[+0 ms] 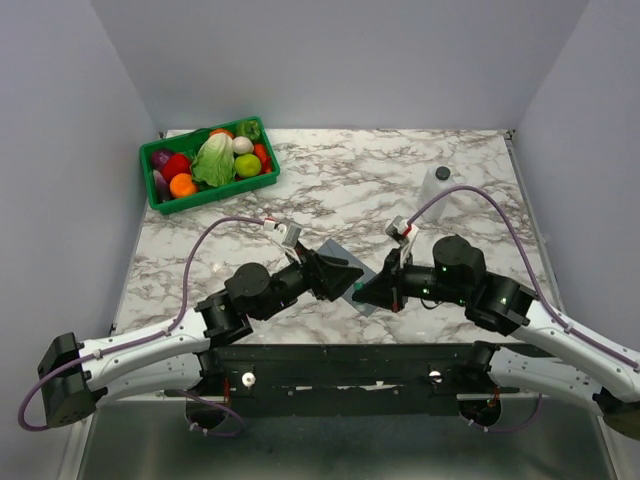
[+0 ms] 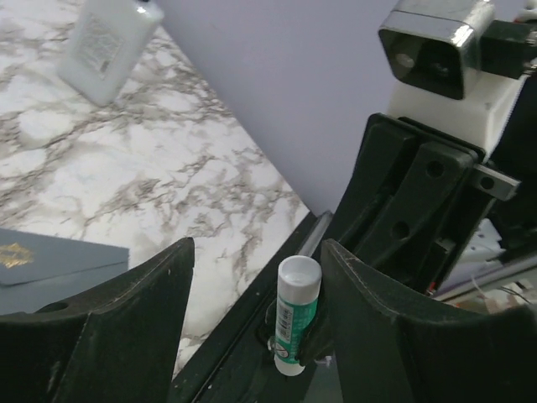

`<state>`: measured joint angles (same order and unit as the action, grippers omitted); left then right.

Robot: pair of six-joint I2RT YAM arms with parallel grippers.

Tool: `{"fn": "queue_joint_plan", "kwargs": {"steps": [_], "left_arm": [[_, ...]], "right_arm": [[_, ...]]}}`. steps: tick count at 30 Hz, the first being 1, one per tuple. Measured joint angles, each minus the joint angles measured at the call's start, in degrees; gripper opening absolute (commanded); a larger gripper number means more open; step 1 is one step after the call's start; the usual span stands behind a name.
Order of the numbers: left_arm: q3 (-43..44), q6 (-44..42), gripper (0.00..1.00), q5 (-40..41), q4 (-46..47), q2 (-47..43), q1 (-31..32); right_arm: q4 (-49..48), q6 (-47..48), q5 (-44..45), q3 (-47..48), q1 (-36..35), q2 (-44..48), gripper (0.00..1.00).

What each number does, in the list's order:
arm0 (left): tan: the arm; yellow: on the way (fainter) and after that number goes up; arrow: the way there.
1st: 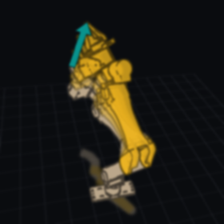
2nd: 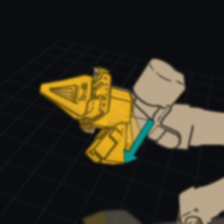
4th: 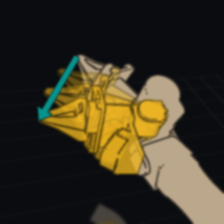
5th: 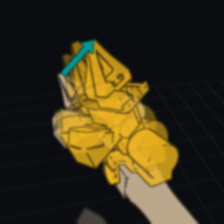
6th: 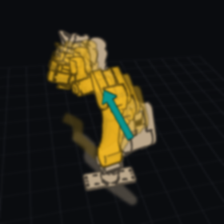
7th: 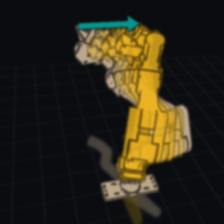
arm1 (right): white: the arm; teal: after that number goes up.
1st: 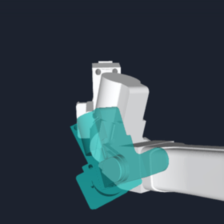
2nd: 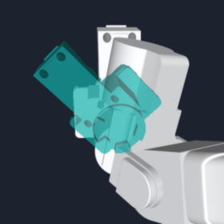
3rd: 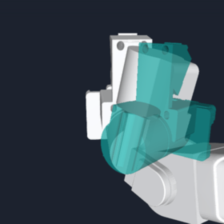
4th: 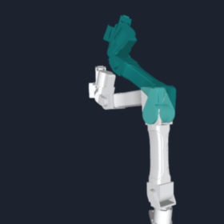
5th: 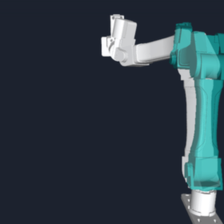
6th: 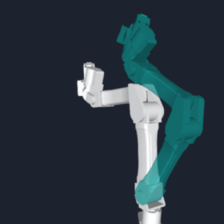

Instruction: Place the letter into the envelope and seal it

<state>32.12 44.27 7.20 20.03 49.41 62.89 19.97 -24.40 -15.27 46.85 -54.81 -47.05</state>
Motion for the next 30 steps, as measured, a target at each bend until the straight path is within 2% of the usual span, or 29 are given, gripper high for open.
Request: {"fn": "queue_joint_plan", "kwargs": {"steps": [1,2,10,13,14,15,16,23,26,30], "left_arm": [[-0.5,-0.1,0.62,-1.1,1.7,0.0,0.0],[-1.1,-0.2,0.54,-2.9,4.1,0.0,0.0],[-3.5,0.0,0.33,-13.2,16.8,1.5,0.0],[-3.5,0.0,0.19,-15.5,18.7,2.2,0.0],[-3.5,0.0,0.09,-16.1,18.9,2.2,0.0],[-3.5,0.0,0.03,-16.8,19.3,2.2,0.0],[-3.5,0.1,0.00,-17.3,19.5,2.2,0.0],[-2.1,-0.9,0.00,-18.3,17.0,2.1,0.1],[1.9,-2.2,0.00,-15.0,8.7,2.4,0.1],[11.5,-3.5,0.00,-3.7,-5.9,4.2,0.3]], "right_arm": [[-0.5,0.1,-0.9,-0.3,0.0,0.8,0.01],[-0.9,0.3,-1.8,-0.5,0.0,1.4,0.01],[-3.4,1.8,-8.7,-0.6,0.0,2.7,0.01],[-3.7,2.0,-10.1,-0.6,0.0,2.8,0.01],[-3.7,2.0,-10.3,-0.7,0.0,3.0,0.01],[-3.7,2.1,-10.4,-0.7,0.0,3.2,0.01],[-3.8,2.1,-10.6,-0.7,0.0,3.4,0.01],[-3.3,2.2,-8.4,-1.0,-0.3,4.6,0.01],[-1.2,1.8,-3.4,0.5,-0.7,3.5,0.01],[1.9,-0.5,6.3,6.6,-1.1,-1.4,0.01]]}}
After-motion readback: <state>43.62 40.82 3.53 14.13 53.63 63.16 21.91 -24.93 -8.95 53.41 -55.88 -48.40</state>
